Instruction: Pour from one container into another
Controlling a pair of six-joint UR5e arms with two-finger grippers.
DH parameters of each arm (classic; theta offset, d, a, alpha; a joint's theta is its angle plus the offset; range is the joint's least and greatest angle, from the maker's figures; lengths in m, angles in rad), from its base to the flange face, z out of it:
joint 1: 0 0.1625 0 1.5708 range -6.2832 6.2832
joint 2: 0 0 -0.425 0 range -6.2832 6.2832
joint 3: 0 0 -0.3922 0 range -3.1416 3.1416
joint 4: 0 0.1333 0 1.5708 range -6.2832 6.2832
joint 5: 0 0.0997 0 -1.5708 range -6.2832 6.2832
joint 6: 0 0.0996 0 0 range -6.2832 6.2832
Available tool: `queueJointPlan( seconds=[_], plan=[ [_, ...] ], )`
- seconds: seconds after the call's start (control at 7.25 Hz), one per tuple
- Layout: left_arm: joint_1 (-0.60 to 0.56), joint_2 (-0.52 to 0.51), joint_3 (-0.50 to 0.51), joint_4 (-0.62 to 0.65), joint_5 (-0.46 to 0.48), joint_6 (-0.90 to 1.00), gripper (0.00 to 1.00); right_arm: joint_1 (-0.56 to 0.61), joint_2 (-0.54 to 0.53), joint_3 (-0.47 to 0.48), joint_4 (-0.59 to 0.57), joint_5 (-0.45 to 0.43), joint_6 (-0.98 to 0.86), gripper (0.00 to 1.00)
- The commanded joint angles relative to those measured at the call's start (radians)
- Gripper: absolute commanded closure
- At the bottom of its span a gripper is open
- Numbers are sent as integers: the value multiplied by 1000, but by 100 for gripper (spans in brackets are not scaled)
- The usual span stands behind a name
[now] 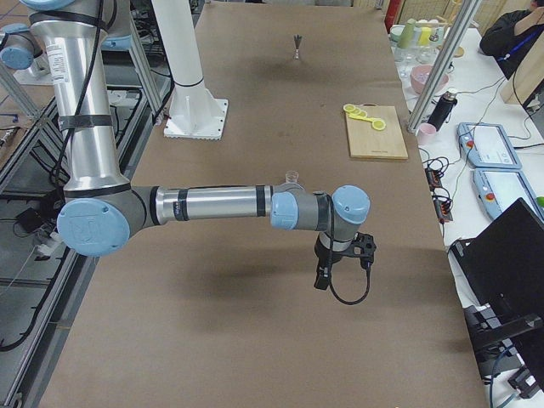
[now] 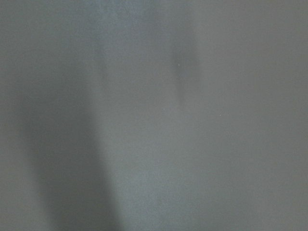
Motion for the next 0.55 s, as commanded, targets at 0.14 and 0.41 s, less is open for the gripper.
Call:
queueJointPlan(
  seconds=[0.14,0.41],
  plan=[
    [-96,139,-1,96,-29,372,1,0,-18,-24,84,10,5,0],
    [-96,168,-5,96,-31,479,1,24,-39,17,77,55,7,0]
  ],
)
